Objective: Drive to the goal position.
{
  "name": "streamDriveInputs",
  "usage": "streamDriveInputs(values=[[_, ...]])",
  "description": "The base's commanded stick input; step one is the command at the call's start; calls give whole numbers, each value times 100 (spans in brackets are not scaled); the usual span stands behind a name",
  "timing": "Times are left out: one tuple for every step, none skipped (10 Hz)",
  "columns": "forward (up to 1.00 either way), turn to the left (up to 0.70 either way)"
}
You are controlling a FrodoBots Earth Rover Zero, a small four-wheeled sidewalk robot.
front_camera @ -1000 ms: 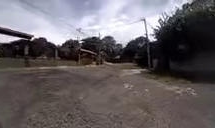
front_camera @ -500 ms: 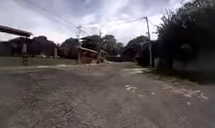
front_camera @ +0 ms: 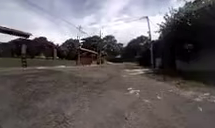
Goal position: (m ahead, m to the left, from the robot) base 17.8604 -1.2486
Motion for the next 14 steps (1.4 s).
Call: streamDriveInputs(values=[[50, 0], [50, 0], [50, 0], [50, 0], [50, 0], [50, 0], [50, 0], [50, 0], [50, 0], [50, 0], [50, 0], [50, 0], [50, 0], [50, 0]])
